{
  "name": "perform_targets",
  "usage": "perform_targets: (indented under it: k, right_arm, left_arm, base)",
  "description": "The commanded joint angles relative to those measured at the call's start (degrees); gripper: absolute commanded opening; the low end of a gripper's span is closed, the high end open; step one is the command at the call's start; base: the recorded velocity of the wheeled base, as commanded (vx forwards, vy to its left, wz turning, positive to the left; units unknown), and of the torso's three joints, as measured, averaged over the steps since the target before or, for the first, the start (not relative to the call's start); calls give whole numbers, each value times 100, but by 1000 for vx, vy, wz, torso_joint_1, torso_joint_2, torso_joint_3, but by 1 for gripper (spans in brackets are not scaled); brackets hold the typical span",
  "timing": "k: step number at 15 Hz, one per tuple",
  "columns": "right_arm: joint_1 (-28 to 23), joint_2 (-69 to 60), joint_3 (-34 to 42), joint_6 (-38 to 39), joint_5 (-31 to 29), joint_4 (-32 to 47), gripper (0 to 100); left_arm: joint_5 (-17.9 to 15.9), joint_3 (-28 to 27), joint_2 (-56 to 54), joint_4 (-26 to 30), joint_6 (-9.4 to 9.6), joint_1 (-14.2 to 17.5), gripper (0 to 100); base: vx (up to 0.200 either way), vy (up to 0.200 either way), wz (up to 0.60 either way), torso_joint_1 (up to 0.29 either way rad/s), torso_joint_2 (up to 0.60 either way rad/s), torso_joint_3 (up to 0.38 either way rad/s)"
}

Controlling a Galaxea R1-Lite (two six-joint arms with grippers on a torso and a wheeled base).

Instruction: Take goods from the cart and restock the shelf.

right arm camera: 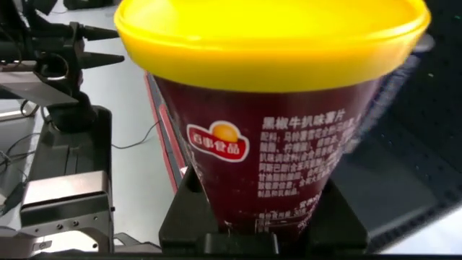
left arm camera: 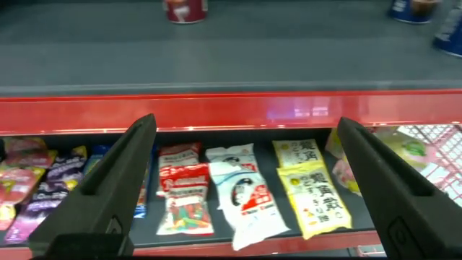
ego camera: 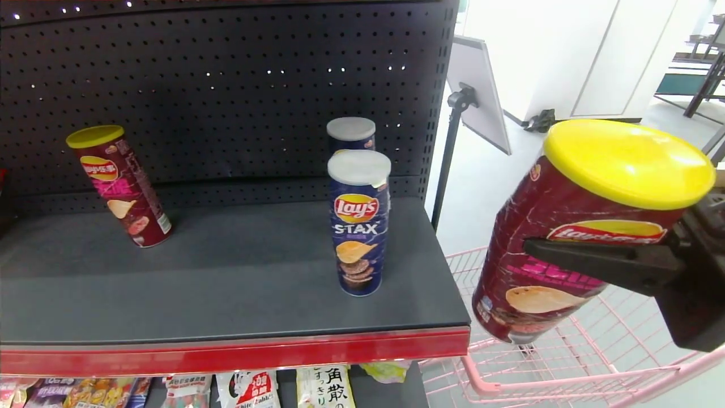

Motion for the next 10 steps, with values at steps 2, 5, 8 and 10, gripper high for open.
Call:
perform_targets:
  k: [2, 5, 8, 10]
  right_arm:
    - [129, -9, 115, -14, -4, -4, 0]
    - [129, -9, 186, -14, 5, -4, 0]
    - [129, -9, 247, -23, 5, -4, 0]
    - [129, -18, 265, -23, 5, -4, 0]
  left_arm:
    - [2, -2, -3, -5, -4, -1, 100]
    - [10, -2, -3, -5, 5, -1, 100]
    - [10, -2, -3, -5, 5, -1, 100]
    - [10, -2, 6, -5, 5, -1, 100]
  base:
    - [0, 200, 0, 5, 2, 5]
    - [0, 200, 0, 7, 9, 4]
    - [0, 200, 0, 1, 2, -1]
    - [0, 200, 0, 5, 10, -2]
